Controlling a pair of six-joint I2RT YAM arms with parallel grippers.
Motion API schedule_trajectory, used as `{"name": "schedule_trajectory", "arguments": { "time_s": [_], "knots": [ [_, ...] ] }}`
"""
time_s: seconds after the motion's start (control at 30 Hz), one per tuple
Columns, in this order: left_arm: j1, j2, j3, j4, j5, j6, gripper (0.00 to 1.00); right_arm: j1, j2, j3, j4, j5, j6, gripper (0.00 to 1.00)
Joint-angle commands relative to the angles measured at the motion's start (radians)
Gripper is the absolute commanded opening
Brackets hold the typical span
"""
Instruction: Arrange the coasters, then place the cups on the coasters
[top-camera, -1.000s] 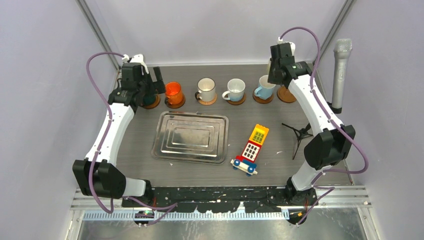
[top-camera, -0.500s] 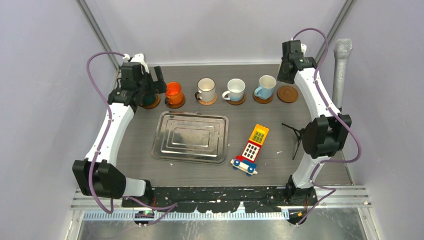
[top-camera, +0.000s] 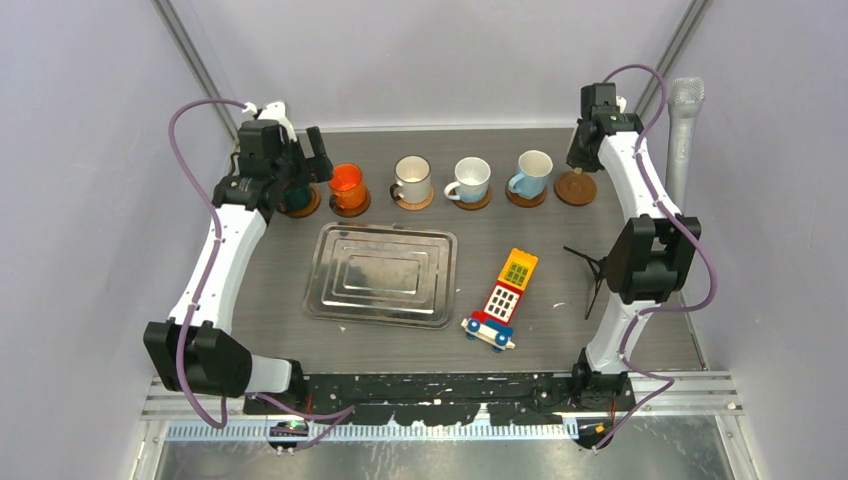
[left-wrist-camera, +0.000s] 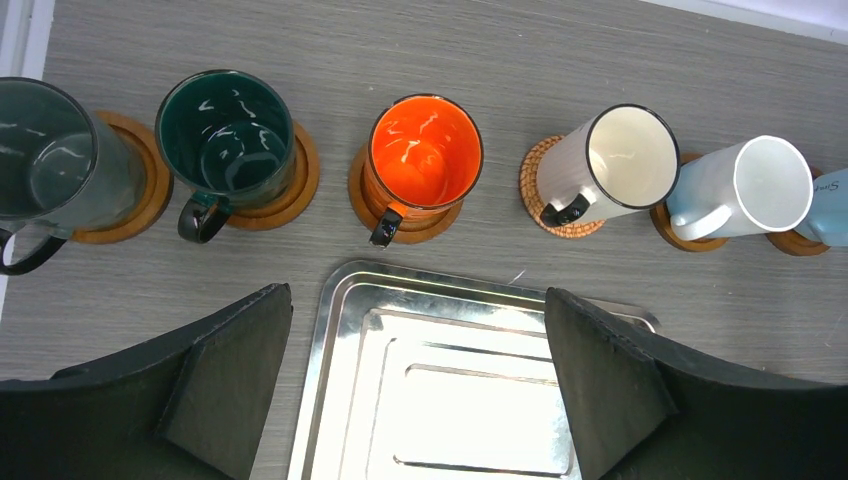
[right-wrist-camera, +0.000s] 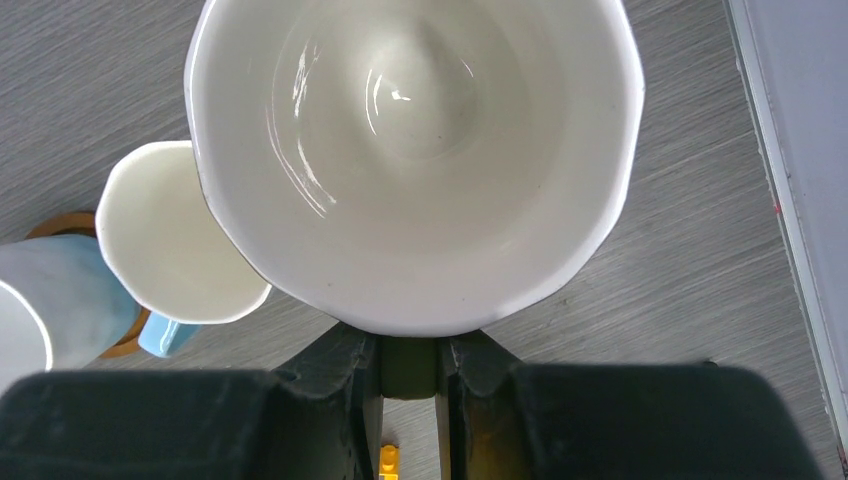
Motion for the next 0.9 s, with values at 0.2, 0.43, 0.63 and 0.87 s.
{"name": "schedule_trajectory", "arguments": {
  "time_s": [0.2, 0.43, 0.63, 0.87],
  "knots": [
    [0.007, -0.006, 0.038, 0.000, 0.010, -0.006, 1.00, -0.032, 0.031, 0.046, 0.106, -0.010, 0.008, 0.00],
    [0.007, -0.019, 0.030, -0.002, 0.010, -0.003, 1.00, -0.034, 0.061, 0.027, 0.128, -0.025, -0.005, 0.00],
    [0.007, -0.021, 0.026, -0.004, 0.010, -0.003, 1.00, -0.042, 0.087, 0.022, 0.141, -0.017, -0.002, 0.00],
    [0.007, -0.020, 0.025, 0.000, 0.010, 0.000, 1.00, -0.044, 0.094, -0.012, 0.153, 0.013, -0.008, 0.00]
  ]
}}
